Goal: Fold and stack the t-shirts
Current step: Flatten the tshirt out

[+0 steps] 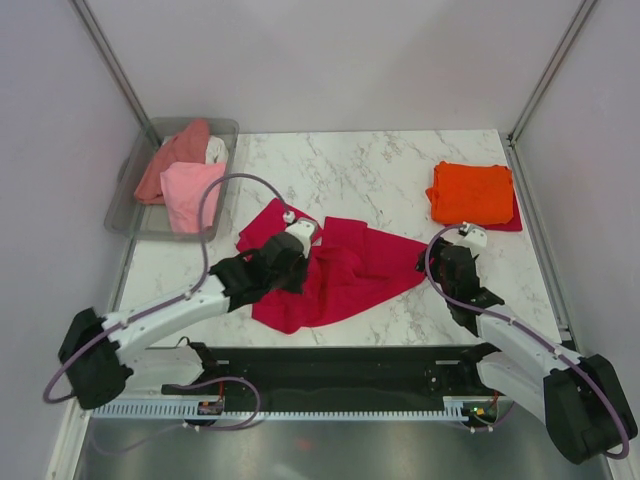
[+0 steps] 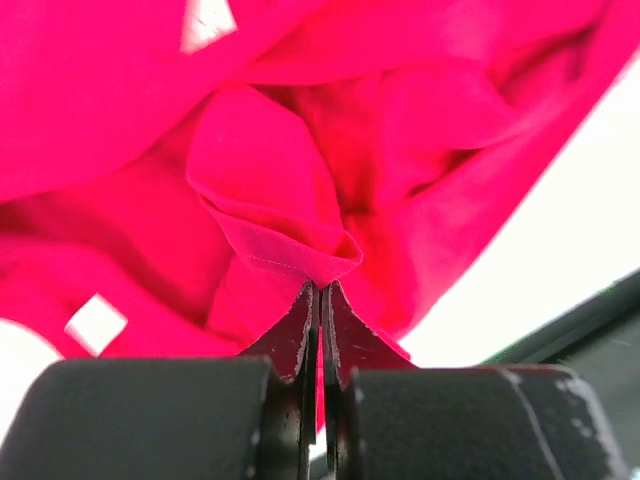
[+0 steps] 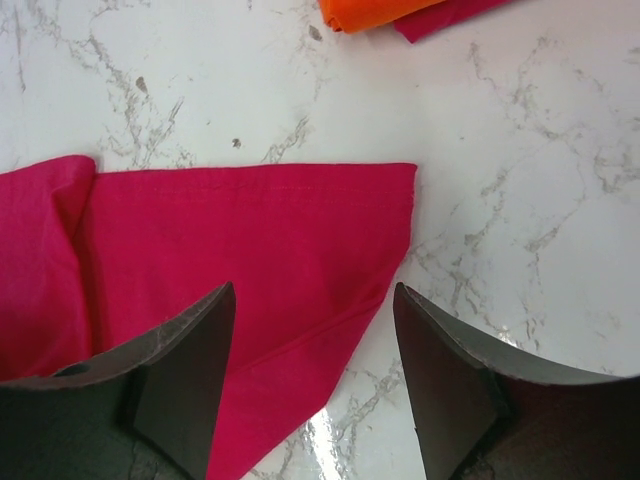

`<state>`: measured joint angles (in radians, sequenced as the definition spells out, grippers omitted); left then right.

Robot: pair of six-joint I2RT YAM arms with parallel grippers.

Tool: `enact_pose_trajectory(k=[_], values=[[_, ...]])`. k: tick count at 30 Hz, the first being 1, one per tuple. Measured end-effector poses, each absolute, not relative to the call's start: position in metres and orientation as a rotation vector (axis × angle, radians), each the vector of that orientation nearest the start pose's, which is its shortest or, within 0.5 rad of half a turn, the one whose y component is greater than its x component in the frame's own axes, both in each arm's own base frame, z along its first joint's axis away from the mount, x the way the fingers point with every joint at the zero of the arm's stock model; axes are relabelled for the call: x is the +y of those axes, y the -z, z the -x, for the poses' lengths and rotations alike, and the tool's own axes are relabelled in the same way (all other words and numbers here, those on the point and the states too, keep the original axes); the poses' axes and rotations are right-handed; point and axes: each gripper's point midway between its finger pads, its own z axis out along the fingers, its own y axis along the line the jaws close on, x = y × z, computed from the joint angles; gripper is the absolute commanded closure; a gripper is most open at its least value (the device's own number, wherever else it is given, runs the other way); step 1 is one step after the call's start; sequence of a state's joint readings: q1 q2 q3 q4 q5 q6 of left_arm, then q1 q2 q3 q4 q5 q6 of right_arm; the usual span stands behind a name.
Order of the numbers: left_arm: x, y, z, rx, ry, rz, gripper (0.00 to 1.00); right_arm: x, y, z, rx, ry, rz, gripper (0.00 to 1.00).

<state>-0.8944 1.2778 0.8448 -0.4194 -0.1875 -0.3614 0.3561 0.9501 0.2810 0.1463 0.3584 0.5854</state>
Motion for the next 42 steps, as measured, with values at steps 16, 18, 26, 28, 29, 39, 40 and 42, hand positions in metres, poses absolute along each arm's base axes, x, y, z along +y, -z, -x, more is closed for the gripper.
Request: enact_pose_trajectory(k=[16, 18, 26, 28, 29, 39, 40, 42], values=[[-0.190, -0.151, -0.180, 2.253, 0.494, -0.308, 0.98, 0.040, -0.040, -0.306, 2.121, -0.015, -0.646, 0.44], [-0.182, -0.149, -0.174, 2.247, 0.508, -0.272, 0.98, 0.037, -0.036, -0.312, 2.135, -0.002, -0.671, 0.45], [-0.163, -0.149, -0.169, 2.202, 0.537, -0.107, 0.98, 0.038, -0.032, -0.335, 2.151, 0.010, -0.735, 0.51], [-0.156, -0.153, -0.170, 2.181, 0.538, -0.053, 0.98, 0.037, -0.029, -0.338, 2.160, 0.021, -0.750, 0.51], [-0.155, -0.153, -0.169, 2.178, 0.539, -0.047, 0.98, 0.036, -0.027, -0.339, 2.166, 0.029, -0.756, 0.51], [-0.134, -0.167, -0.169, 2.111, 0.525, 0.066, 0.98, 0.027, -0.033, -0.341, 2.132, 0.052, -0.786, 0.45], [-0.133, -0.166, -0.169, 2.113, 0.519, 0.070, 0.98, 0.027, -0.034, -0.341, 2.125, 0.047, -0.788, 0.45], [-0.130, -0.164, -0.169, 2.119, 0.506, 0.075, 0.98, 0.026, -0.035, -0.340, 2.120, 0.045, -0.788, 0.45]])
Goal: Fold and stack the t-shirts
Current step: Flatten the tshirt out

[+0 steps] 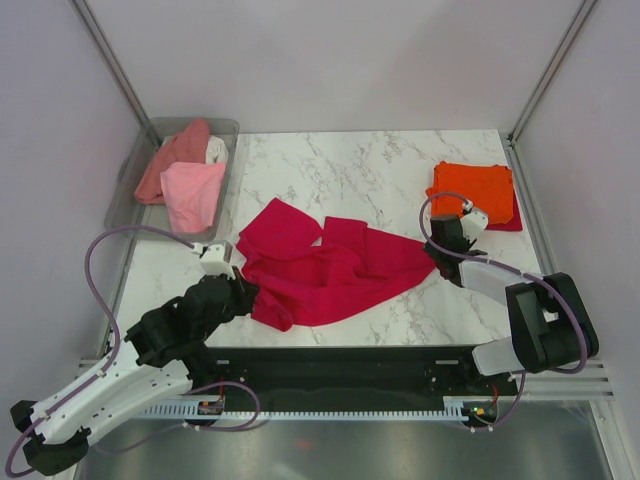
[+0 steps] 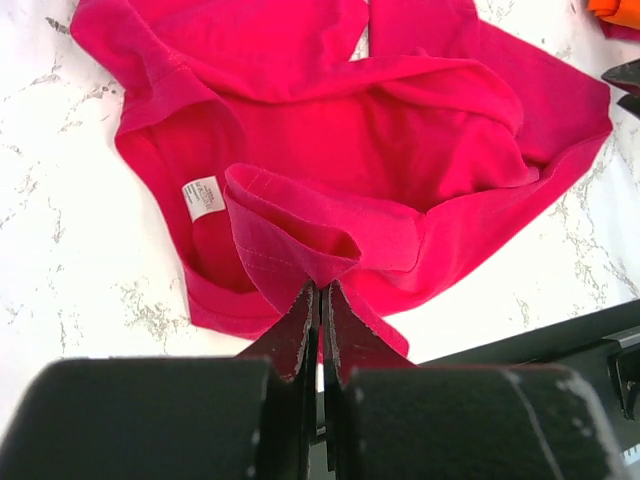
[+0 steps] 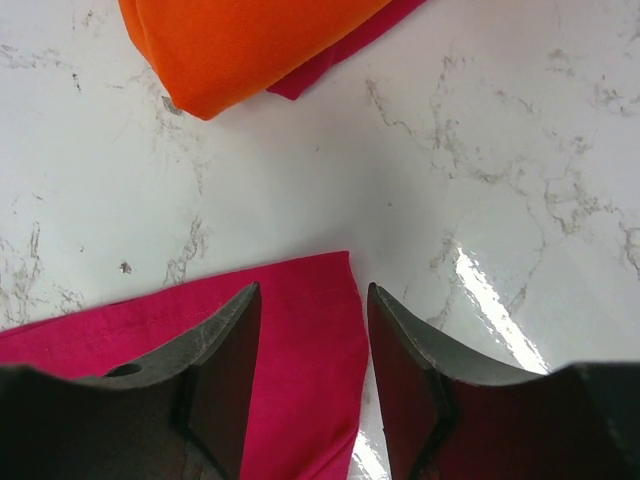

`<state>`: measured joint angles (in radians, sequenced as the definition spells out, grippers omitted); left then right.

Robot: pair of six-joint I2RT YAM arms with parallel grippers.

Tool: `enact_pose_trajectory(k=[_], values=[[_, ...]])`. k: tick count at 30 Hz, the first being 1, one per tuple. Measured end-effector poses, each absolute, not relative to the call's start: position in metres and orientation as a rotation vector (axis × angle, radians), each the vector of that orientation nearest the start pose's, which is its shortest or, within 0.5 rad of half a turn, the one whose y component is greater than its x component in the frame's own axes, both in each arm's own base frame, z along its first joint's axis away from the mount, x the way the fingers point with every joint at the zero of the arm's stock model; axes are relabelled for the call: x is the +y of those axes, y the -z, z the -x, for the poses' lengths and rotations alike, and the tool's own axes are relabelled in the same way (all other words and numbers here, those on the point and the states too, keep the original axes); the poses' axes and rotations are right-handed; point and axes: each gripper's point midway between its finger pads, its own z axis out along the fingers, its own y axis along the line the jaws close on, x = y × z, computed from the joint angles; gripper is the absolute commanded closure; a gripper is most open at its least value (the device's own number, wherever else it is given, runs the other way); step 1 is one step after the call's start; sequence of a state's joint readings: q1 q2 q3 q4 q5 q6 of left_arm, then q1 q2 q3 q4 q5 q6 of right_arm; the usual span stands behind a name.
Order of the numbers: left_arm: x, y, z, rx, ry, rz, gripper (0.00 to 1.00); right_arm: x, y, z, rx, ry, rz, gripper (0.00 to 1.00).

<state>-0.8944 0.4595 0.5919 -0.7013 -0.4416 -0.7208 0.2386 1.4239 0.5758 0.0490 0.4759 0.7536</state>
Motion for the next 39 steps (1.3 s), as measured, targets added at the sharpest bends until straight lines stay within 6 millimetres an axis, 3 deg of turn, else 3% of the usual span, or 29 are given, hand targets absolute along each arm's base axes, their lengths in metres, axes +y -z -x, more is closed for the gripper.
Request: enact_pose_trajectory(k=[11, 14, 16, 18, 25, 32, 36, 39], values=[[-0.127, -0.166, -0.169, 2.112, 0.501, 0.094, 0.98, 0.029, -0.023, -0.338, 2.155, 0.036, -0.781, 0.55], [-0.125, -0.169, -0.170, 2.109, 0.491, 0.104, 0.98, 0.030, -0.022, -0.338, 2.158, 0.035, -0.780, 0.67], [-0.125, -0.170, -0.171, 2.109, 0.485, 0.111, 0.98, 0.030, -0.021, -0.338, 2.160, 0.037, -0.780, 0.87], [-0.124, -0.171, -0.172, 2.109, 0.474, 0.119, 0.98, 0.030, -0.021, -0.338, 2.159, 0.036, -0.785, 1.00], [-0.126, -0.172, -0.180, 2.125, 0.416, 0.126, 0.98, 0.022, -0.028, -0.333, 2.142, 0.072, -0.804, 1.00], [-0.154, -0.151, -0.202, 2.216, 0.355, 0.073, 0.98, 0.006, -0.077, -0.329, 2.008, 0.088, -0.845, 1.00], [-0.155, -0.146, -0.227, 2.247, 0.399, 0.135, 0.98, -0.001, -0.095, -0.323, 1.978, 0.104, -0.868, 1.00], [-0.145, -0.159, -0.251, 2.232, 0.476, 0.231, 0.98, -0.004, -0.111, -0.320, 1.960, 0.112, -0.874, 1.00]])
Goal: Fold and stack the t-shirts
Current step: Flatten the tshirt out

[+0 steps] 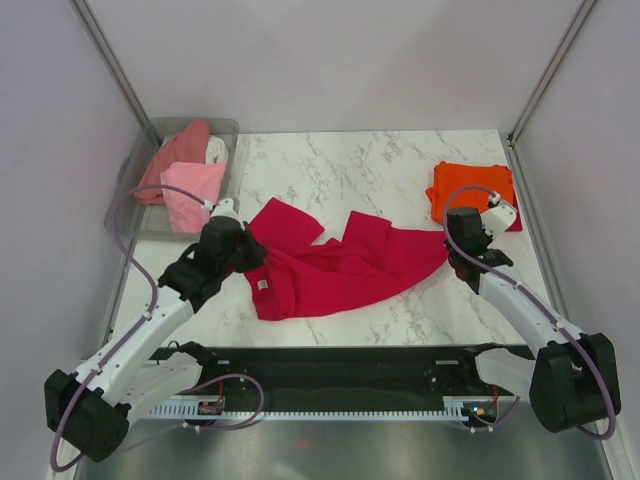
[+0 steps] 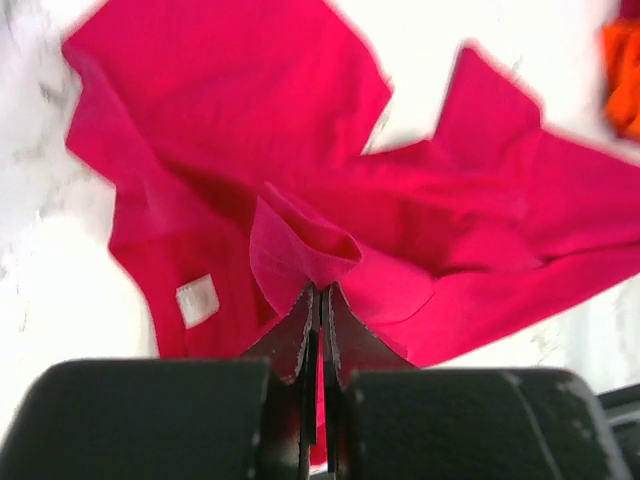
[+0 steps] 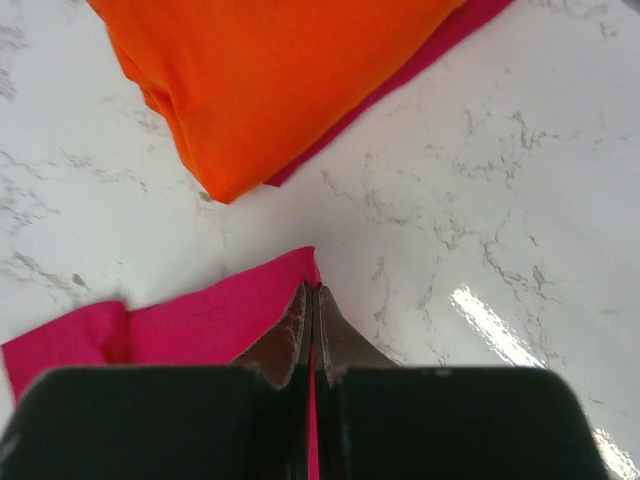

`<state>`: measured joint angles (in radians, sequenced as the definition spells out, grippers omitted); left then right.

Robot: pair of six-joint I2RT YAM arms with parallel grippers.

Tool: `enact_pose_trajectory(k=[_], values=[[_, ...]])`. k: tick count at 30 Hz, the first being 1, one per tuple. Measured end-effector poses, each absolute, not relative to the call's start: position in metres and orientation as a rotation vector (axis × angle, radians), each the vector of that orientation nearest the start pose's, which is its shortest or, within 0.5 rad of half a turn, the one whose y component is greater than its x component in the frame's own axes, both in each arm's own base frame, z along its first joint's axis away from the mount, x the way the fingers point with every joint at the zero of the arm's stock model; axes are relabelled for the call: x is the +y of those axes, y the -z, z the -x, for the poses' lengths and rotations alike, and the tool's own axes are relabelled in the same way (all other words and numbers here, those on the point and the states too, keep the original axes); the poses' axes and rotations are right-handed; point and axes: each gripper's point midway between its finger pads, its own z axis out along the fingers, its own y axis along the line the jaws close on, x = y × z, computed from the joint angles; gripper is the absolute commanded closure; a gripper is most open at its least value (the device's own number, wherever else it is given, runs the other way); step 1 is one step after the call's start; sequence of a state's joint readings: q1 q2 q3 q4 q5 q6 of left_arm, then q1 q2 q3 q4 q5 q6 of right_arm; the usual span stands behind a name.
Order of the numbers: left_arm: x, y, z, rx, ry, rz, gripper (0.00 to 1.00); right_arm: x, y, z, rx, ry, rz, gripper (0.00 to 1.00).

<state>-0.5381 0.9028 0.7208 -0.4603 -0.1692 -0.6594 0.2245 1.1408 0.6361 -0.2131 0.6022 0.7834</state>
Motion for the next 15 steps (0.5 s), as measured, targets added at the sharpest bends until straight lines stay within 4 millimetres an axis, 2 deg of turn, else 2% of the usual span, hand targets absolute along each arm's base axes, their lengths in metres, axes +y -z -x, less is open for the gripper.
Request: enact_pose_trajectory(k=[2, 5, 8, 9, 11, 13, 15], values=[[-0.142, -0.177, -0.266, 2.208, 0.524, 0.264, 0.98, -0.006, -0.130, -0.321, 1.934, 0.104, -0.879, 1.00], [-0.149, -0.224, -0.284, 2.139, 0.599, 0.239, 0.98, -0.007, -0.168, -0.329, 1.879, 0.082, -0.886, 1.00], [-0.153, -0.300, -0.295, 1.996, 0.669, 0.187, 0.98, -0.006, -0.216, -0.337, 1.811, 0.043, -0.885, 1.00], [-0.153, -0.323, -0.295, 1.950, 0.686, 0.168, 0.98, -0.006, -0.236, -0.339, 1.783, 0.023, -0.880, 1.00], [-0.151, -0.381, -0.290, 1.825, 0.720, 0.121, 0.98, -0.006, -0.276, -0.339, 1.721, -0.015, -0.870, 1.00], [-0.146, -0.434, -0.276, 1.698, 0.742, 0.071, 0.98, -0.009, -0.322, -0.331, 1.643, -0.061, -0.855, 1.00], [-0.139, -0.475, -0.255, 1.594, 0.753, 0.027, 0.98, -0.012, -0.363, -0.317, 1.563, -0.109, -0.842, 1.00]])
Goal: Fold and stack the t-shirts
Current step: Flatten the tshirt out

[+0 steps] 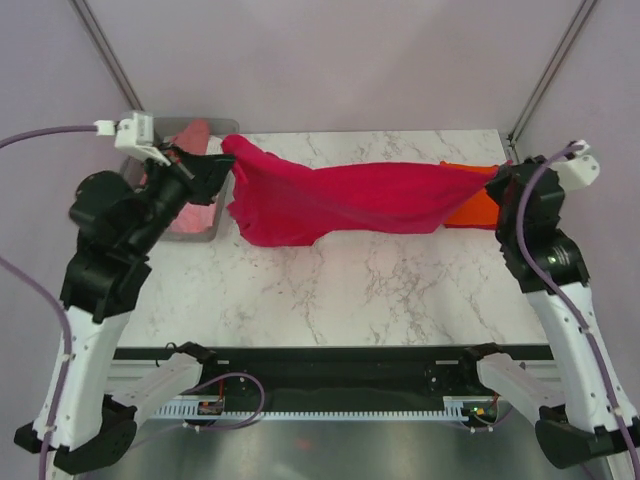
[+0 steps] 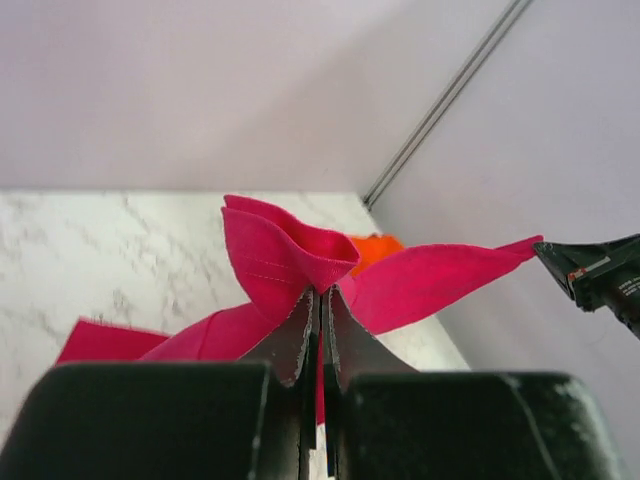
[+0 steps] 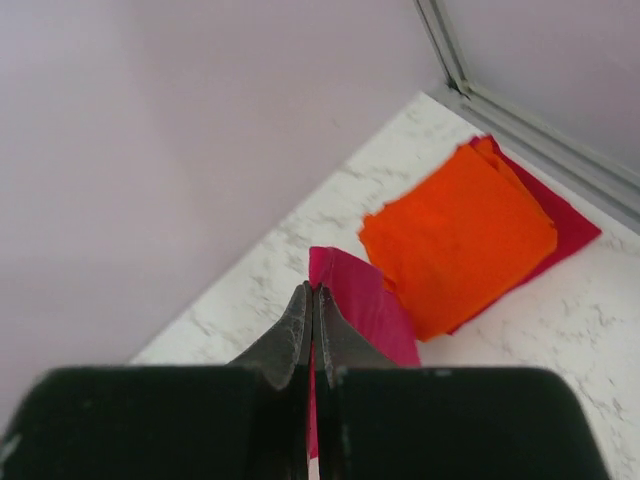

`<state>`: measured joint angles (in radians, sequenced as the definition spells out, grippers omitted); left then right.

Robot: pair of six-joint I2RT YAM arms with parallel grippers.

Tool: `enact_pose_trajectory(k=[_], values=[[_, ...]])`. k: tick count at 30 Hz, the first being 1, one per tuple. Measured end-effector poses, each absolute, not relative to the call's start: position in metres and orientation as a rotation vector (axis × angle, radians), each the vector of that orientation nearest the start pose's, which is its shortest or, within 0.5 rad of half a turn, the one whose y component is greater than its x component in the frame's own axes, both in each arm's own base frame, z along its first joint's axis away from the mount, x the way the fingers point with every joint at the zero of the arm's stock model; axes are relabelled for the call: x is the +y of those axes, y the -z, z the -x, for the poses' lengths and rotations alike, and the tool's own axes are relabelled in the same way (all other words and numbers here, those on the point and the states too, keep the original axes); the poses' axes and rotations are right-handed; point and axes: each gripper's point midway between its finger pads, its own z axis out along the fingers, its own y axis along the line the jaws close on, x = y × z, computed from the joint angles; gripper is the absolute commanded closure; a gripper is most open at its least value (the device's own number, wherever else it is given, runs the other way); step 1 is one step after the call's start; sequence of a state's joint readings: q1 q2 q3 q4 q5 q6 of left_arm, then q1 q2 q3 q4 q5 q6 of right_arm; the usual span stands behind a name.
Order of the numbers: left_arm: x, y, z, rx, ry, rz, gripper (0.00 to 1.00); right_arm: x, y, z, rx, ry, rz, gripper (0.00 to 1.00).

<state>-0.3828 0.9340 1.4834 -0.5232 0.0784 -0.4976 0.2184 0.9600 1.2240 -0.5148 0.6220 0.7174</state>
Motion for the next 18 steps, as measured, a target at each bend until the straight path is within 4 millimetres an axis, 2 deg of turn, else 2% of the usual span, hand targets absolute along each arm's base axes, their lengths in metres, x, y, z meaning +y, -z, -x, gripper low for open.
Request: enact_pose_trajectory(k=[2, 4, 7, 11, 14, 16, 18], values=[[-0.128, -0.512, -0.228, 1.483, 0.756, -0.013, 0.98, -0.016, -0.406, -0.297, 1.472, -0.164, -0.826, 1.00], [-0.118, -0.538, -0.203, 1.396, 0.751, -0.037, 0.98, -0.019, -0.439, -0.272, 1.397, -0.218, -0.808, 1.00], [-0.100, -0.575, -0.160, 1.258, 0.742, -0.066, 0.98, -0.023, -0.474, -0.235, 1.315, -0.284, -0.781, 1.00], [-0.079, -0.624, -0.105, 1.084, 0.737, -0.112, 0.98, -0.025, -0.512, -0.195, 1.236, -0.366, -0.742, 1.00], [-0.069, -0.657, -0.066, 0.967, 0.748, -0.145, 0.98, -0.021, -0.532, -0.177, 1.207, -0.419, -0.707, 1.00], [-0.065, -0.671, -0.046, 0.910, 0.761, -0.170, 0.98, -0.018, -0.541, -0.169, 1.201, -0.449, -0.685, 1.00], [-0.066, -0.675, -0.038, 0.887, 0.772, -0.192, 0.98, -0.015, -0.542, -0.166, 1.208, -0.464, -0.673, 1.00]])
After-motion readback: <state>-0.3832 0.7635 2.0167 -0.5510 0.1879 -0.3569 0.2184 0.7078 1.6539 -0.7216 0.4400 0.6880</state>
